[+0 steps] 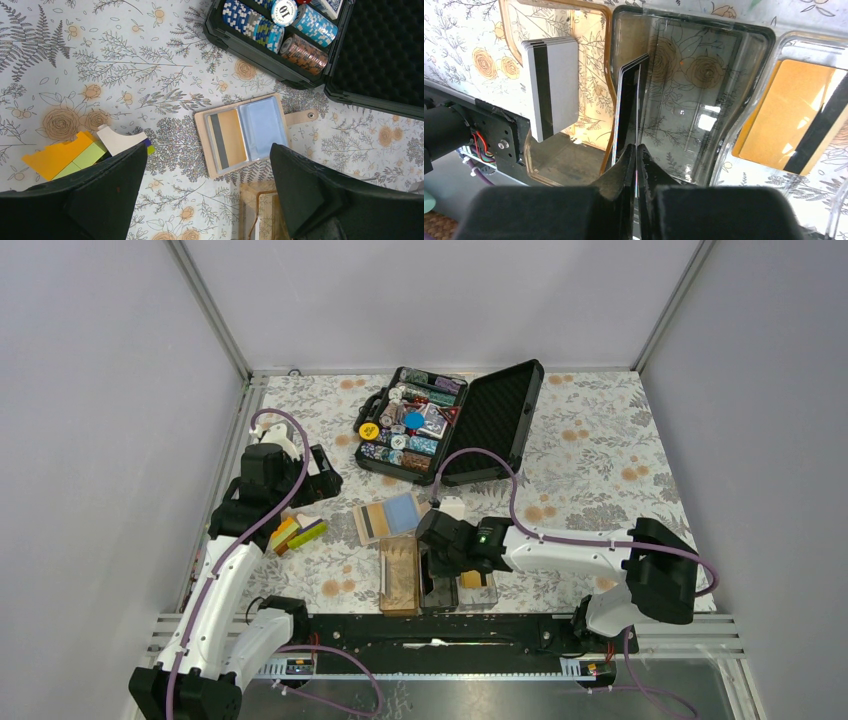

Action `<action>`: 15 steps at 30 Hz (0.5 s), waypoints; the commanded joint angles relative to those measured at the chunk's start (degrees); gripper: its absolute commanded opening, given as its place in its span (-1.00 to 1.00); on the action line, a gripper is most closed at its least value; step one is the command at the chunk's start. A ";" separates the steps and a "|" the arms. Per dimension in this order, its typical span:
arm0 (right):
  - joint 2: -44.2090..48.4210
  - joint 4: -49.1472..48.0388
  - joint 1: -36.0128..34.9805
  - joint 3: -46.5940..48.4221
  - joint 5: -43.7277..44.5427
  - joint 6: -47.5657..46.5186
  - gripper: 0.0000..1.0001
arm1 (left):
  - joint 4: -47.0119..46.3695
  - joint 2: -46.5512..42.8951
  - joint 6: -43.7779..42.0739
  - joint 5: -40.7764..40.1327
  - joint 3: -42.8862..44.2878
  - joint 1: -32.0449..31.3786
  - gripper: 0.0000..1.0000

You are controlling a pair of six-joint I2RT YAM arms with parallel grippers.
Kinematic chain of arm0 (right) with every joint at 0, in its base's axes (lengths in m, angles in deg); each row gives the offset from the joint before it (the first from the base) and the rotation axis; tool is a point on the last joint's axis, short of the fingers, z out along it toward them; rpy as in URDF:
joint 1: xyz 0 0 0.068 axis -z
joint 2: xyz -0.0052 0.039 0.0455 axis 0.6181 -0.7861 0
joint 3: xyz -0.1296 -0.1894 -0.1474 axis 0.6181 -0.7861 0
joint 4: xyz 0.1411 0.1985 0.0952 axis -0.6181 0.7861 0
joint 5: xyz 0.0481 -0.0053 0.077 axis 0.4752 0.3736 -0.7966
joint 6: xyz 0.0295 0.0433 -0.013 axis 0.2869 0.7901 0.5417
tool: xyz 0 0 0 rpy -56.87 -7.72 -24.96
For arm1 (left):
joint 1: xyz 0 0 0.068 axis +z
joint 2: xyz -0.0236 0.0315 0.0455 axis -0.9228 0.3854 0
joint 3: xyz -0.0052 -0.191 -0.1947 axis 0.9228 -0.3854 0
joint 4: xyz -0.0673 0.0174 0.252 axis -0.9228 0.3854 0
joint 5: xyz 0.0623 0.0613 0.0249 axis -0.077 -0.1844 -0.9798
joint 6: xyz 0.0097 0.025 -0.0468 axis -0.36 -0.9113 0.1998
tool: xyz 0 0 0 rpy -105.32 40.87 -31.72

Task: Put the credit cards into the card holder
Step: Pick up the credit card from the storage box.

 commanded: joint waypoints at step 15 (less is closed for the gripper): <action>5.41 12.34 -1.80 7.04 14.65 -2.00 -1.00 | -1.87 -0.73 -0.10 2.17 -0.12 0.37 0.97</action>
